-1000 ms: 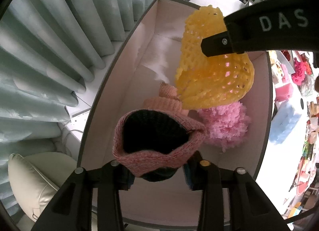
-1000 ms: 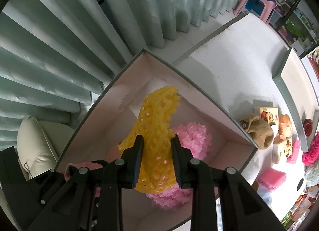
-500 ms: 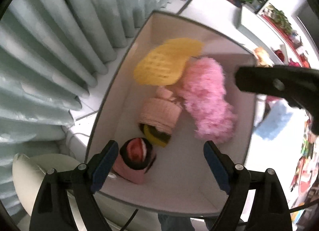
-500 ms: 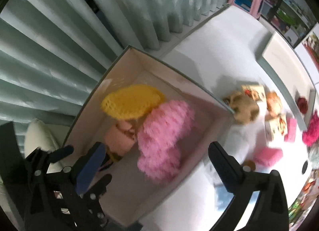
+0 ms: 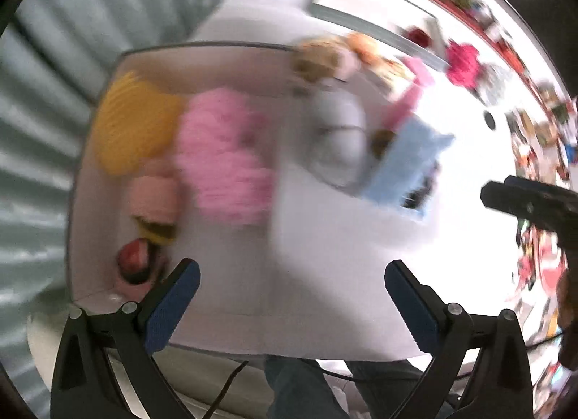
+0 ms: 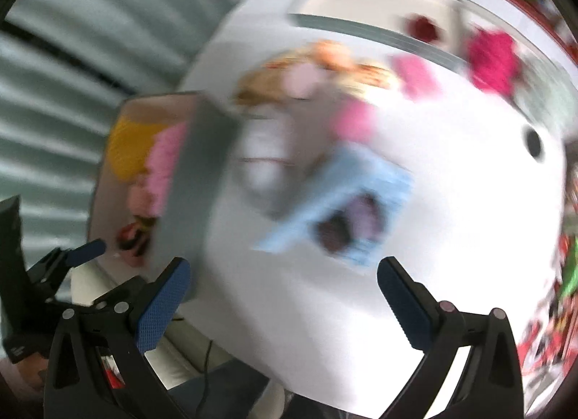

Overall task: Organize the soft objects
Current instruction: 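Grasp the dark knitted cup with left tool while right tool grasps a pink sponge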

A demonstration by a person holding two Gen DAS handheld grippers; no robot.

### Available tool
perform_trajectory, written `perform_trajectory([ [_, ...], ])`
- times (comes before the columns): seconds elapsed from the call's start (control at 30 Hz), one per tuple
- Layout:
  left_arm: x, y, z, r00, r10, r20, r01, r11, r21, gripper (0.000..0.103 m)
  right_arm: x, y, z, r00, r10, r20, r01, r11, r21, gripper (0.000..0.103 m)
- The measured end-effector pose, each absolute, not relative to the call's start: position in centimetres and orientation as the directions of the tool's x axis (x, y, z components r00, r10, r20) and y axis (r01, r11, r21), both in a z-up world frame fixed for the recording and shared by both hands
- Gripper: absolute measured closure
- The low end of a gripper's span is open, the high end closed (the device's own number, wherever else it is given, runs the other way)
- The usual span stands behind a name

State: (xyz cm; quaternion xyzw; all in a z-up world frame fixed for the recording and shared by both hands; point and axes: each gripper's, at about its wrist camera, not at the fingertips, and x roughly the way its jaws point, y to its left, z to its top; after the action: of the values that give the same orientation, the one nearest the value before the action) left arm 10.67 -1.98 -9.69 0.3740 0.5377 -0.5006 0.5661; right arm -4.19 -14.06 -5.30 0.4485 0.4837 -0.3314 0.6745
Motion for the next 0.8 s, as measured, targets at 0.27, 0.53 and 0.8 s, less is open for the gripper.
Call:
perform_trajectory([
  [0.27, -1.3, -6.6, -13.2, -0.172, -0.042, -0.984, 0.984, 0.035, -0.173, 0.0, -14.7, -16.7, -6.5, 0.238, -0.086, -0.968, 0.952, 0.221, 0.214, 0.0],
  [0.53, -8.9, -12.7, -17.6, -0.199, -0.036, -0.979, 0.979, -0.054, -0.196, 0.0, -22.6, -17.5, -8.4, 0.195, -0.065, -0.979, 0.975, 0.121, 0.187, 0.0],
  [0.8, -4.5, -15.8, -19.4, -0.1, -0.102, -0.99, 0.988, 0.108, -0.111, 0.0, -22.0, -21.7, -9.4, 0.217, -0.093, -0.972, 0.963, 0.186, 0.197, 0.0],
])
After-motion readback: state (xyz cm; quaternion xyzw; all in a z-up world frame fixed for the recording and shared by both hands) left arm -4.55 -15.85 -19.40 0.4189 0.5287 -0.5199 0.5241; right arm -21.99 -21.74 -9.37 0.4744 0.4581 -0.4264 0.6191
